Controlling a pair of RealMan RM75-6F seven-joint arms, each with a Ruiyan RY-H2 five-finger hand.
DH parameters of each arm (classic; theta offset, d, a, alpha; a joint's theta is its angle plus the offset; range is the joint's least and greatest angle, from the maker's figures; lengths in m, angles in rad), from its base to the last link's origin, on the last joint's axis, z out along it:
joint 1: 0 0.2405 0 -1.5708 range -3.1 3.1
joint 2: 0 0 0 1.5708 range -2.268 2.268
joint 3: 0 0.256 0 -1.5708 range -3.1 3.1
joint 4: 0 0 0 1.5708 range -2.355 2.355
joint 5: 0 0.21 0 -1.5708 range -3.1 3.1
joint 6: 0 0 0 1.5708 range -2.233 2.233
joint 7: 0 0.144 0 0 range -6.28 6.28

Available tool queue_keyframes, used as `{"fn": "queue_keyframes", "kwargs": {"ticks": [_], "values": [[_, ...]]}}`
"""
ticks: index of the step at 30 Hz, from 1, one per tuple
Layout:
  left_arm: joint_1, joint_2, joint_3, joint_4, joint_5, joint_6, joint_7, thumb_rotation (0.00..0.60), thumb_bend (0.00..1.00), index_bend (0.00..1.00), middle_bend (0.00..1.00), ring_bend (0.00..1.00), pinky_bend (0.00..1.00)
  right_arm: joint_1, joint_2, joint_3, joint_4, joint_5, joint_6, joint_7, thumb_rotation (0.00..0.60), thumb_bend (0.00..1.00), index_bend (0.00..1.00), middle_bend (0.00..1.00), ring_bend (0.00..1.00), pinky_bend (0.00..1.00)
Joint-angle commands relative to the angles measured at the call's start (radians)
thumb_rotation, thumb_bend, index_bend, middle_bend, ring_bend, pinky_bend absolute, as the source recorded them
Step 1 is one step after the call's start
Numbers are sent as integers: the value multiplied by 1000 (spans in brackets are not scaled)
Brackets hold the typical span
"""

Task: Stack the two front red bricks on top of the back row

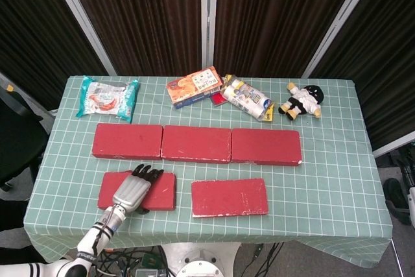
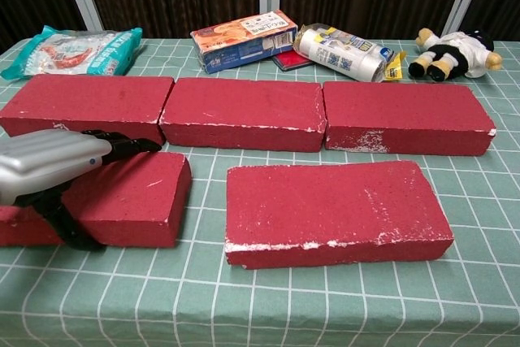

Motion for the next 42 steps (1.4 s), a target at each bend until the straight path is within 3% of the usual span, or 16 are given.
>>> {"fn": "queue_keyframes", "kwargs": {"ticks": [1,12,18,25,33,42], "values": [[-5,1,7,-8,7,20,5,600,107,36,209,0,0,0,-3,1,3,2,-1,0,600,176,0,0,0,0],[-21,25,27,-64,36,85,29,600,158,36,270,0,0,-1,-8,5,8,3,5,0,600,176,0,0,0,0],[-61,53,-33,-70,44,96,4,600,159,36,270,0,0,-3,-1,10,-3,-4,18,-3,600,176,0,0,0,0],[-147,50,-131,44,35,30,-104,600,159,37,267,0,0,-4,5,11,-18,-5,22,-13,600,176,0,0,0,0],[-228,-7,-164,206,9,-51,-193,600,157,37,266,0,0,-1,7,14,-39,1,21,-39,600,176,0,0,0,0],[-299,-74,-181,320,-66,-82,-177,600,157,37,266,0,0,-1,13,19,-56,16,19,-62,600,176,0,0,0,0]]}}
